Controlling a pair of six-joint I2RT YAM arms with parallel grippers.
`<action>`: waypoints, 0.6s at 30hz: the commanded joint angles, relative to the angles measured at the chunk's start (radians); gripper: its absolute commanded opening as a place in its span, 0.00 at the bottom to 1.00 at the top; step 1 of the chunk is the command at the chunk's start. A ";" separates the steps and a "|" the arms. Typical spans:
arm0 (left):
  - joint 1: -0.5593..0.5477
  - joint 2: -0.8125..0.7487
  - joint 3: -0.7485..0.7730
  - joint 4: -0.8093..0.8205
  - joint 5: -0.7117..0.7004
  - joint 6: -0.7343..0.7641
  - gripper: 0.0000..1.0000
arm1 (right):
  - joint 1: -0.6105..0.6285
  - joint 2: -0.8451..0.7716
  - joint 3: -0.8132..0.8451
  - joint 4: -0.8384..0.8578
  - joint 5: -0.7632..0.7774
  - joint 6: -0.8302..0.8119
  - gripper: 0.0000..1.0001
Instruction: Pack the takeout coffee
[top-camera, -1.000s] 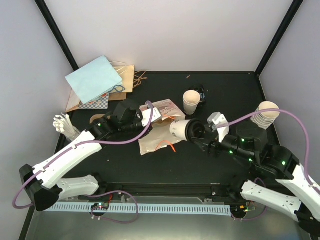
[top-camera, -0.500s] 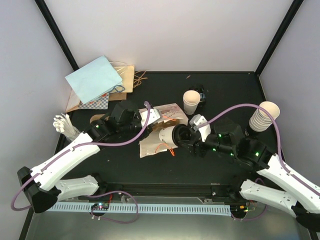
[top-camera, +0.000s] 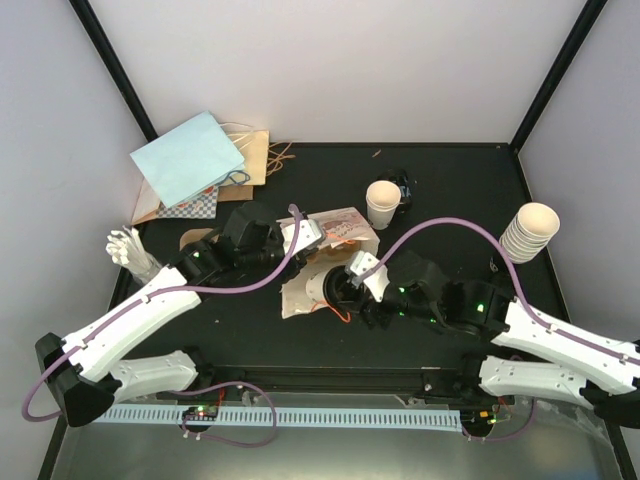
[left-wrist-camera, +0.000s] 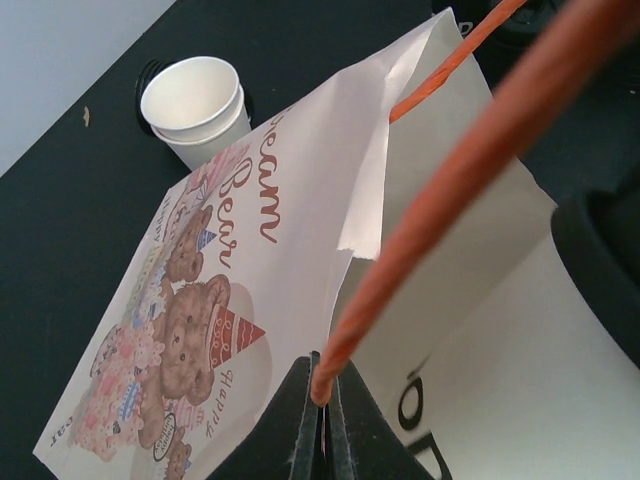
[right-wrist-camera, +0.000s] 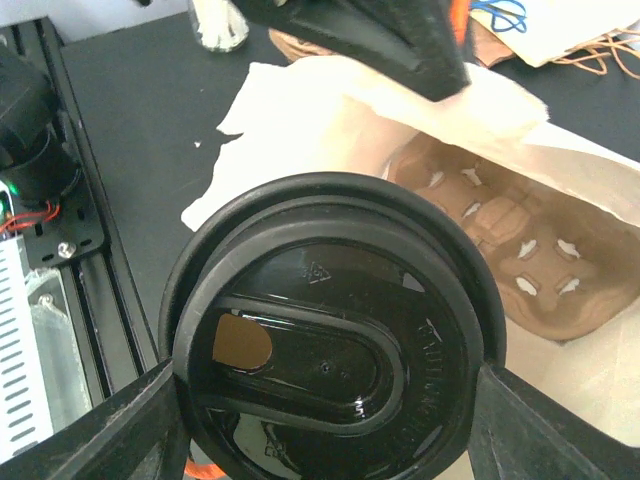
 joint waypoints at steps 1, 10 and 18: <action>-0.009 -0.022 0.001 0.036 0.024 -0.013 0.01 | 0.044 0.001 0.020 0.025 0.081 -0.053 0.45; -0.012 -0.025 -0.001 0.026 0.073 -0.018 0.02 | 0.045 0.038 0.042 0.032 0.253 -0.097 0.44; -0.013 -0.032 0.002 0.030 0.079 -0.039 0.01 | 0.046 0.069 0.052 0.081 0.292 -0.142 0.44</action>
